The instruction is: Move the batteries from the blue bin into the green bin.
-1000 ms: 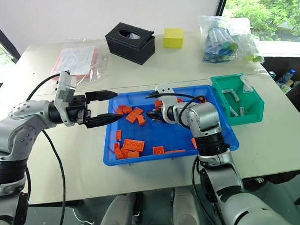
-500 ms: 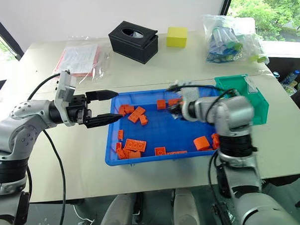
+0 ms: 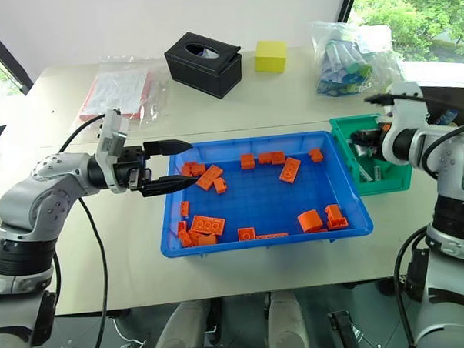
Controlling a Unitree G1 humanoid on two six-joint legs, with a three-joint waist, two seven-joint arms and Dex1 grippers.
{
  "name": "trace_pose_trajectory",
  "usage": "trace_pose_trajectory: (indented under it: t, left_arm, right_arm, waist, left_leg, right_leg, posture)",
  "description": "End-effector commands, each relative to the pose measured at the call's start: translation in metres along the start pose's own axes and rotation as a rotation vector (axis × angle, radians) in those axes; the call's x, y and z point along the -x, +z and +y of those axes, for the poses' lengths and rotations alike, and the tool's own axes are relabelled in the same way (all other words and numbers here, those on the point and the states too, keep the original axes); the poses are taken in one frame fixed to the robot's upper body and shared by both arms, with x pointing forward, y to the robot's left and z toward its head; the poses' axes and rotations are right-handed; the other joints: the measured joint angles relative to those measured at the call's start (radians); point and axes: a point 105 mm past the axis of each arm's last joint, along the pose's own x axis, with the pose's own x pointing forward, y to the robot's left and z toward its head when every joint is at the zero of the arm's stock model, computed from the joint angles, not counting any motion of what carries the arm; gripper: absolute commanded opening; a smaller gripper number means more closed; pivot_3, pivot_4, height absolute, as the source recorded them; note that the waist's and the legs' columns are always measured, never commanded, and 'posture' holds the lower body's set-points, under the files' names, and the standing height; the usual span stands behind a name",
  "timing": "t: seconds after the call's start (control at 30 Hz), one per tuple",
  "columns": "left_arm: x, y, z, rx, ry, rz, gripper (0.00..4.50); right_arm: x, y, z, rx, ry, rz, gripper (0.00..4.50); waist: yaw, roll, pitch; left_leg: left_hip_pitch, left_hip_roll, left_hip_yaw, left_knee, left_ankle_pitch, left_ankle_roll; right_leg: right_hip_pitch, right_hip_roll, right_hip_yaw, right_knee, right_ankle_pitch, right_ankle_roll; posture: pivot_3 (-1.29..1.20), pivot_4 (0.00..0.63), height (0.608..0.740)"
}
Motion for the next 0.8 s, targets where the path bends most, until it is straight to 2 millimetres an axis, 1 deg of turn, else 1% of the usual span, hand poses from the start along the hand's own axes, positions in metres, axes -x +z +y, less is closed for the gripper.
trace_pose_trajectory:
  t: [0.03,0.1,0.17,0.27,0.4,0.5,0.67,0.73,0.8]
  left_arm:
    - [0.000,0.010,0.001,-0.045,-0.004,-0.017,4.50]
    - [0.001,0.010,0.000,-0.045,-0.005,-0.016,4.50]
    - [0.002,0.010,0.000,-0.043,-0.004,-0.013,4.50]
    - [0.006,0.009,0.000,-0.043,-0.003,-0.004,4.50]
    - [0.013,0.008,0.001,-0.043,0.001,0.014,4.50]
    - [0.019,0.009,0.002,-0.040,-0.003,0.032,4.50]
    - [0.034,0.014,0.003,-0.022,-0.008,0.055,4.50]
    - [0.038,0.014,0.005,-0.020,-0.001,0.066,4.50]
    - [0.041,0.014,0.007,-0.022,0.000,0.076,4.50]
  right_arm:
    - [0.011,0.020,-0.007,0.064,-0.027,-0.104,3.43]
    - [0.017,0.024,-0.003,0.117,0.010,-0.142,3.43]
    - [0.030,0.025,0.003,0.204,0.086,-0.185,3.43]
    - [0.051,0.018,0.006,0.346,0.183,-0.220,3.43]
    - [0.080,0.001,-0.004,0.436,0.281,-0.221,3.43]
    - [0.099,-0.013,-0.020,0.481,0.303,-0.183,3.43]
    - [0.127,-0.035,-0.035,0.504,0.348,-0.128,3.43]
    - [0.133,-0.041,-0.037,0.501,0.365,-0.115,3.43]
    - [0.135,-0.045,-0.037,0.500,0.367,-0.109,3.43]
  waist:
    - [0.002,0.000,0.000]
    - [0.005,0.000,0.000]
    - [0.009,0.000,0.000]
    - [0.018,0.000,0.000]
    - [0.026,0.000,0.000]
    - [0.027,0.000,0.000]
    - [0.026,0.000,0.000]
    - [0.025,0.000,0.000]
    - [0.026,0.000,0.000]
  left_leg:
    - [0.000,0.000,0.000,0.000,0.000,0.000]
    - [0.000,0.000,0.000,0.000,0.000,0.000]
    - [-0.001,0.000,-0.001,0.000,0.000,0.000]
    - [-0.001,-0.001,-0.001,0.000,-0.001,0.001]
    - [-0.001,-0.001,0.000,0.001,-0.001,0.002]
    - [0.000,0.000,0.000,0.002,-0.001,0.002]
    - [0.002,0.000,0.000,0.002,-0.001,0.001]
    - [0.002,0.000,0.000,0.002,-0.001,0.001]
    - [0.002,0.000,0.000,0.002,-0.001,0.001]
  right_leg:
    - [0.000,0.000,0.000,0.000,0.000,0.000]
    - [0.000,0.000,0.000,0.000,0.000,0.000]
    - [0.000,0.000,0.000,0.000,0.000,0.000]
    - [0.000,0.000,0.000,-0.001,-0.001,0.001]
    - [0.001,-0.001,0.000,-0.001,-0.001,0.002]
    - [0.003,0.000,0.000,-0.001,-0.001,0.001]
    - [0.004,-0.001,0.000,-0.002,-0.003,-0.002]
    - [0.004,-0.001,0.000,-0.002,-0.003,-0.002]
    - [0.004,-0.001,0.000,-0.002,-0.003,-0.002]
  posture:
    - [0.00,0.150,0.692]
    - [0.00,0.150,0.692]
    - [0.00,0.150,0.692]
    - [0.00,0.150,0.692]
    - [0.00,0.150,0.692]
    - [0.00,0.150,0.692]
    - [0.00,0.150,0.692]
    - [0.00,0.150,0.692]
    - [0.00,0.150,0.692]
